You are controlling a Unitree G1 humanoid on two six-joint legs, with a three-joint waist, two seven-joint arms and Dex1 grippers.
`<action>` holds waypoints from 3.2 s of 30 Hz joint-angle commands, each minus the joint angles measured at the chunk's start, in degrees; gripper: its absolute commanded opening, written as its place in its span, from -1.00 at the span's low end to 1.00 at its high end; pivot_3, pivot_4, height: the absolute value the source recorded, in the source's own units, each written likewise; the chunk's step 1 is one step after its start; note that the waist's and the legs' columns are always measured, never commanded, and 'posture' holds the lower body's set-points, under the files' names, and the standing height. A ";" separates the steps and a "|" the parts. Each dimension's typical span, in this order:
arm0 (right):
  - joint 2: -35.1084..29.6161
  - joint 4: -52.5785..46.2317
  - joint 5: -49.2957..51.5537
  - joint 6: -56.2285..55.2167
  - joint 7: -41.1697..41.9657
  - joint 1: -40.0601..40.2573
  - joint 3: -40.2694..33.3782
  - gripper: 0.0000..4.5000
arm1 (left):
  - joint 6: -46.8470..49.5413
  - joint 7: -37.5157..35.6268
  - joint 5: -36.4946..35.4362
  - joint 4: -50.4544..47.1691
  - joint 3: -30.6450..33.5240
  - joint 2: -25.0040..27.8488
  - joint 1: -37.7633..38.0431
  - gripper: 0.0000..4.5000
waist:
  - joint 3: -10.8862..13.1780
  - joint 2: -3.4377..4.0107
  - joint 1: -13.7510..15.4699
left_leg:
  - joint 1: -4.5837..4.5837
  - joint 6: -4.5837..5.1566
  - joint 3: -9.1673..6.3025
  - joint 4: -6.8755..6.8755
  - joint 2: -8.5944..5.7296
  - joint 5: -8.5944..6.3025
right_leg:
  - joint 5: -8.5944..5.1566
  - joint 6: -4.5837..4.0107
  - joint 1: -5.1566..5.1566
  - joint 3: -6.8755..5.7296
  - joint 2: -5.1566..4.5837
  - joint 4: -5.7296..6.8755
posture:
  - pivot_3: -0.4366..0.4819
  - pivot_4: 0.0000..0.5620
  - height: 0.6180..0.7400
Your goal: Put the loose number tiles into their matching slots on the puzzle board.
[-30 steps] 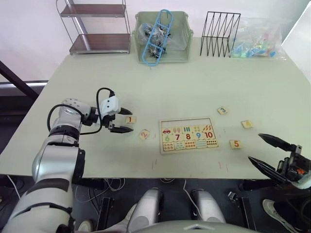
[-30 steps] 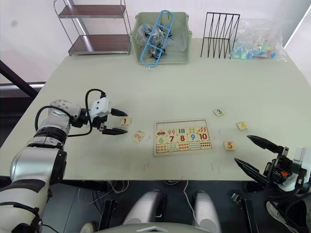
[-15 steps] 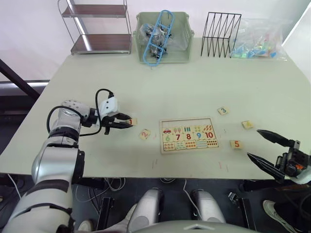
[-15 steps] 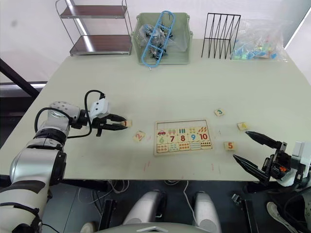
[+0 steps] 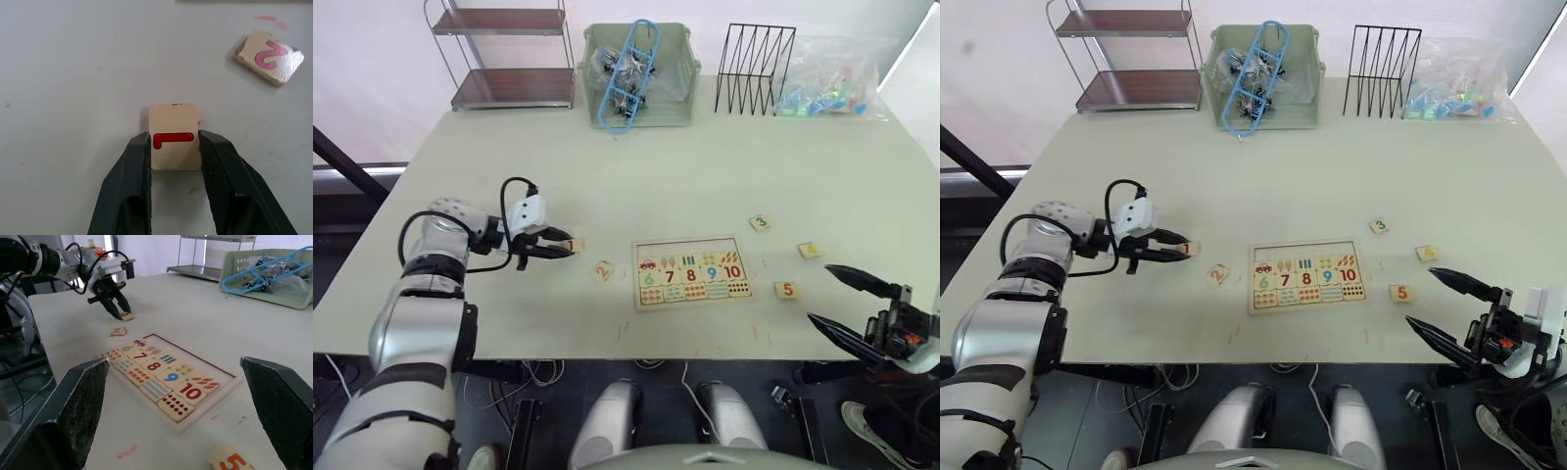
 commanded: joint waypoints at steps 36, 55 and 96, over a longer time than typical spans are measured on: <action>6.43 -4.22 -6.14 -8.60 -7.77 7.60 2.68 1.00 | 59.62 0.29 -9.31 -66.72 -16.69 0.26 1.28 -0.58 | 0.02 0.00 0.45 | -0.01 -0.02 0.04 0.05 0.12 0.00 | -0.01 -0.02 0.01 0.09 0.12 -0.03 | -0.05 -0.47 0.99; 6.72 -4.03 -6.82 -10.69 -8.78 7.22 4.58 1.00 | 64.19 5.44 3.78 -59.51 -29.43 -6.85 -6.14 -0.58 | 0.02 0.01 0.45 | -0.03 -0.01 0.06 0.05 0.15 0.00 | -0.03 -0.01 0.01 0.11 0.16 -0.07 | -0.05 -0.47 0.99; 5.38 -4.27 -6.28 -10.31 -8.30 7.13 4.38 1.00 | 67.31 9.16 9.05 -56.30 -32.36 -12.91 -5.90 -0.58 | 0.03 0.01 0.46 | -0.04 -0.01 0.06 0.05 0.15 0.00 | -0.02 -0.01 0.01 0.11 0.15 -0.07 | -0.05 -0.47 0.99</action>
